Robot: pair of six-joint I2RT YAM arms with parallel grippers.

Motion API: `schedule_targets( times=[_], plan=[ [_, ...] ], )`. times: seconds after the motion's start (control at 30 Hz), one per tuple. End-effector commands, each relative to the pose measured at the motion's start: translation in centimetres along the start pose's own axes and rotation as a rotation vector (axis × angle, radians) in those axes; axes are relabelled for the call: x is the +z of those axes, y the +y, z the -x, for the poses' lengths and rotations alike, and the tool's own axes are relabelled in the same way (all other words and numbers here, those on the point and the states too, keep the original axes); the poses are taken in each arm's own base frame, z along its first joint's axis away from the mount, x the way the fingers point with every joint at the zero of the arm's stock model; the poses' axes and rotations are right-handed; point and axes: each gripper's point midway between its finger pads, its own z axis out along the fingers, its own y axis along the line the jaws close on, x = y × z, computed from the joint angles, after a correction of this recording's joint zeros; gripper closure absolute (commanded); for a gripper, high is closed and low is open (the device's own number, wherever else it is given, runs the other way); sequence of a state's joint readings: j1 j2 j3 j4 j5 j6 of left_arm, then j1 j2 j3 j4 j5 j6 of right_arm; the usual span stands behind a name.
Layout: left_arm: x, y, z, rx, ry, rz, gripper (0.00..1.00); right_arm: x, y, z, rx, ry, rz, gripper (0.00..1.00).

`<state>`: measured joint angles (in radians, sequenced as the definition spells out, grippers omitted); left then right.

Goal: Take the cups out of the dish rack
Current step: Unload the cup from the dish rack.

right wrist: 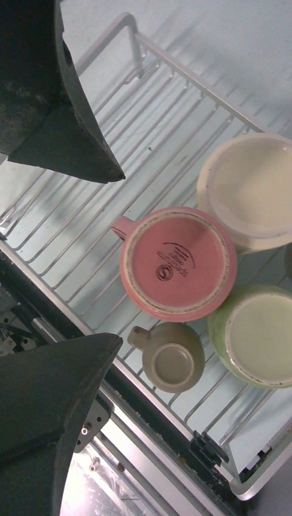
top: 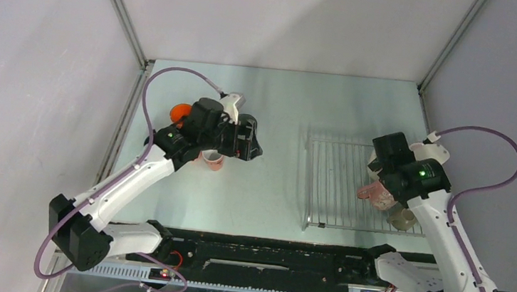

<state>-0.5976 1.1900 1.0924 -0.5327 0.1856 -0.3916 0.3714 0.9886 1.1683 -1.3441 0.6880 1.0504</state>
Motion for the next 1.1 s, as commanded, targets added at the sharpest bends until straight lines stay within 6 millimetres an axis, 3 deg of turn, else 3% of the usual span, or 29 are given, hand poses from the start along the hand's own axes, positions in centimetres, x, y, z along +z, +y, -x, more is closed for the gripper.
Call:
schedule_targets(
  times=[0.0,0.7,0.87,1.07],
  plan=[
    [-0.4,-0.5,0.0,0.017,-0.044,-0.038,0.00,1.1,0.3,1.1,0.017,-0.017,0.018,0.00],
    [-0.2,-0.5,-0.5,0.020,-0.039,-0.050,0.00,5.6,0.6,1.0,-0.009,0.121,0.019,0.00],
    [-0.2,-0.5,-0.5,0.023,-0.040,-0.051,0.00,5.0,1.1,0.3,0.009,0.139,0.038,0.00],
    [-0.2,-0.6,-0.6,0.019,-0.039,-0.054,0.00,2.2,2.5,-1.5,0.090,0.071,0.064,0.00]
  ],
)
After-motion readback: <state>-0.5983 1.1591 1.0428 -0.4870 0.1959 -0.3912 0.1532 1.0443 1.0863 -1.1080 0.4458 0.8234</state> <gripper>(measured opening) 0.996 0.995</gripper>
